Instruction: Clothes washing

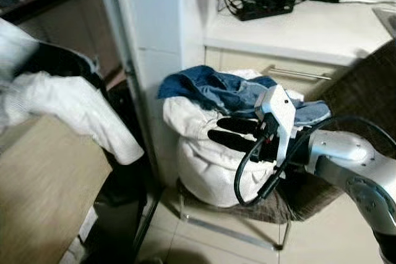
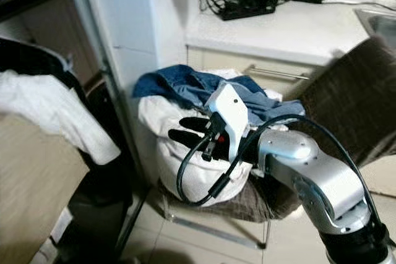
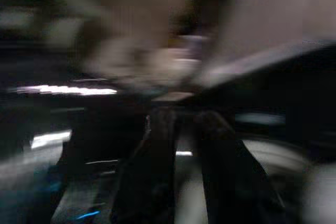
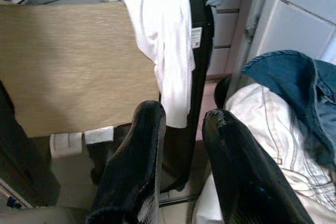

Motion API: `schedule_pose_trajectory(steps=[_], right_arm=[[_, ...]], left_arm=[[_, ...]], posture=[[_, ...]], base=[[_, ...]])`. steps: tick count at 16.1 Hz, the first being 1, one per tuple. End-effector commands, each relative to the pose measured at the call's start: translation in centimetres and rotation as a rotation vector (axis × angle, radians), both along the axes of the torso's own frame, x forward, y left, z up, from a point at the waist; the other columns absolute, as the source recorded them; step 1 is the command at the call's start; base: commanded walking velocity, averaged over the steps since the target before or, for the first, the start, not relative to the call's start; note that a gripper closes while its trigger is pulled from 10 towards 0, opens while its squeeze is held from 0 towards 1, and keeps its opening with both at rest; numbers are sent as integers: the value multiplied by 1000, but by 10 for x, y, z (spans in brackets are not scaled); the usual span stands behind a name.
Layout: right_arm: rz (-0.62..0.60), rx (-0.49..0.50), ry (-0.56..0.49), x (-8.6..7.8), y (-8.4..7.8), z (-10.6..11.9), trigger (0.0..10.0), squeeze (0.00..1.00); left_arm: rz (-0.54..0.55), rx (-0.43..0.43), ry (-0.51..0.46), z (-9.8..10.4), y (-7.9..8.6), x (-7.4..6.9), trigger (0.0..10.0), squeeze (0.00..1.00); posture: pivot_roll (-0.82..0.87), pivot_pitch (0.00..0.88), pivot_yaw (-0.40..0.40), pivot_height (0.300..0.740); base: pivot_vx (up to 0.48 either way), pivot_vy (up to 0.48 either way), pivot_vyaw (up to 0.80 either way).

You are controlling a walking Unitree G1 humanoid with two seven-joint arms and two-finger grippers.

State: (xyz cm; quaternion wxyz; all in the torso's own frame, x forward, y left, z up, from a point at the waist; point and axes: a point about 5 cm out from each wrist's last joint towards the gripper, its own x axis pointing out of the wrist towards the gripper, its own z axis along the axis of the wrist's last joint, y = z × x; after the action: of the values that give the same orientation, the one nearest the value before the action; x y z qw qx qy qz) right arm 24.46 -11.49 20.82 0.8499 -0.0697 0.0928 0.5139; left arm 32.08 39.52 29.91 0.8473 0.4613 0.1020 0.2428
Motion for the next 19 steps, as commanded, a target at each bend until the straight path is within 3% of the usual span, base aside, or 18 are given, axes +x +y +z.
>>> schedule_pose_trajectory(steps=[1,2,4,5,6,7,9,10,12,14,17,19], right_arm=[[-2,2,-24,1,0,3,10000,0],[0,4,-24,1,0,3,10000,0],[9,7,-24,0,2,3,10000,0],[20,8,-24,0,4,3,10000,0],[22,7,-25,0,4,3,10000,0],[25,5,-27,0,5,3,10000,0],[28,4,-26,0,4,3,10000,0],[34,4,-23,-1,6,2,10000,0],[40,4,-20,-1,7,1,10000,0],[25,19,-25,1,8,2,10000,0],[-19,64,-27,3,12,-1,10000,0],[-26,71,-14,2,12,-4,10000,0]], left_arm=[[94,107,-55,12,13,-9,0,0],[168,199,-57,25,28,-21,0,0],[194,187,5,17,36,-24,0,0],[123,55,73,-7,32,-16,0,0],[48,-27,90,-18,23,-9,0,0],[-187,-269,13,-30,-7,11,10000,0],[-398,-364,-43,-32,-36,24,10000,0],[-478,-427,-33,-37,-50,30,10000,1000],[-583,-522,-25,-43,-71,37,10000,1000],[-647,-566,-1,-50,-84,40,10000,1000],[-720,-573,92,-63,-101,39,10000,1000],[-732,-547,137,-69,-103,36,10000,1000]], posture=[[-71,0,50,740],[-69,0,53,740],[-69,0,53,740],[-61,0,48,740],[-62,0,49,740],[-67,0,49,740],[-63,0,43,740],[-64,0,41,740],[-64,0,40,740],[-66,0,39,740],[-71,0,40,740],[-72,0,41,740]], base=[[0,0,0],[0,0,0],[0,0,0],[0,0,0],[0,0,0],[0,0,0],[0,0,0],[0,0,0],[0,0,0],[0,0,0],[0,0,0],[0,0,0]])
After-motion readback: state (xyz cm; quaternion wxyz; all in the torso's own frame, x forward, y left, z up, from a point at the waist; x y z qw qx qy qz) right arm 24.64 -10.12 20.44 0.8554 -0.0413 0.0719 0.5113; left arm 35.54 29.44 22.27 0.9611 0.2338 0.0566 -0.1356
